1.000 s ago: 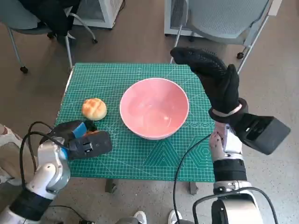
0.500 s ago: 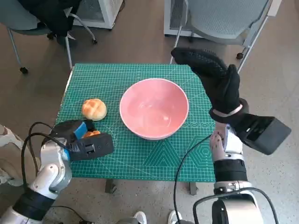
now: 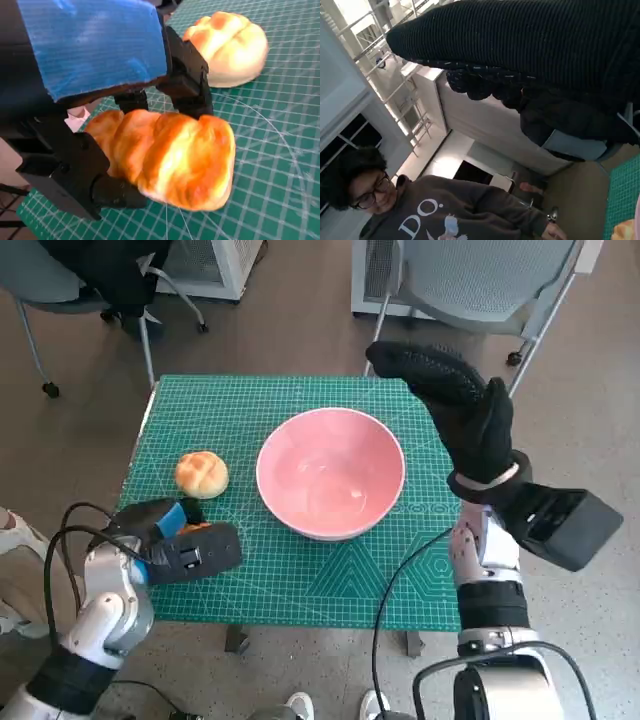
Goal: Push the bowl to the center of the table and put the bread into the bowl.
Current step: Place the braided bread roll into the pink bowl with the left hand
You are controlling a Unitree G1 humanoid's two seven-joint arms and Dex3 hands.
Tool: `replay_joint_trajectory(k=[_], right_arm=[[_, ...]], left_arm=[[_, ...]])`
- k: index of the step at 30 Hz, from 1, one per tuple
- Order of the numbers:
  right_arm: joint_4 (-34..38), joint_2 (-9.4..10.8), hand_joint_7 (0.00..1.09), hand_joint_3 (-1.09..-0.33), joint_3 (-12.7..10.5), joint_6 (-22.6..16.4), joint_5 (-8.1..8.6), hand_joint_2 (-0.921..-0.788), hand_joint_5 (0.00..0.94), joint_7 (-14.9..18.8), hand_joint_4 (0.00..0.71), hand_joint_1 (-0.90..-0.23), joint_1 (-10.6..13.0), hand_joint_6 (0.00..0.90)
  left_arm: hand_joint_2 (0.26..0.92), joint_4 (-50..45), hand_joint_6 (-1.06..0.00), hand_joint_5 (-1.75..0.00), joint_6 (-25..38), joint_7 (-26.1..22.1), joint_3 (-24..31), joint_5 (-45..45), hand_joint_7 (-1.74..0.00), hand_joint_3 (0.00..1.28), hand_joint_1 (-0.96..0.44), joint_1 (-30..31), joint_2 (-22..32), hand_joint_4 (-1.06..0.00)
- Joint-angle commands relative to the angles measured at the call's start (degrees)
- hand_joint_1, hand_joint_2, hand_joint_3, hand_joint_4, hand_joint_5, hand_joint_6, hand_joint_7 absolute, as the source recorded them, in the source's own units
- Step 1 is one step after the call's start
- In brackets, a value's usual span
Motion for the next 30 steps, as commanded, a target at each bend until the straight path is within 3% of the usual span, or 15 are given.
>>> replay_joint_trajectory(k=[1,8,17,22,30], right_arm=[[0.3,-0.1,0.29,-0.816,-0.2,1.1,0.46,-0.921,0.000,0.5,0.061,-0.710,0.7,-0.001],[0.5,-0.4,0.29,-0.816,-0.4,1.2,0.55,-0.921,0.000,0.8,0.060,-0.714,0.5,-0.001],[1.1,-0.4,0.29,-0.818,-0.6,1.1,0.39,-0.921,0.000,1.1,0.060,-0.705,0.0,-0.001],[1.3,-0.2,0.30,-0.817,-0.6,0.9,0.46,-0.921,0.001,1.3,0.062,-0.703,0.0,-0.001],[1.5,-0.4,0.30,-0.818,-1.0,0.9,0.81,-0.921,0.000,1.9,0.061,-0.702,-0.1,-0.001]], left_arm=[[0.650,-6.4,-0.65,-1.44,1.1,-2.5,2.1,-0.1,-1.07,0.58,0.00,1.2,0.8,-0.66],[0.721,-17.0,-0.69,-1.39,1.9,-4.7,5.3,1.5,-0.98,0.43,0.00,0.7,1.7,-0.67],[0.717,-26.6,-0.77,-1.27,-0.8,-1.7,10.0,2.9,-0.89,0.36,0.00,-4.6,0.1,-0.77],[0.741,-29.7,-0.74,-1.14,-2.6,-0.3,11.0,3.8,-0.98,0.30,0.00,-9.0,-1.5,-0.82],[0.771,-29.4,-0.73,-1.08,-4.6,-0.2,10.2,4.9,-1.00,0.24,0.00,-16.4,-4.6,-0.85]])
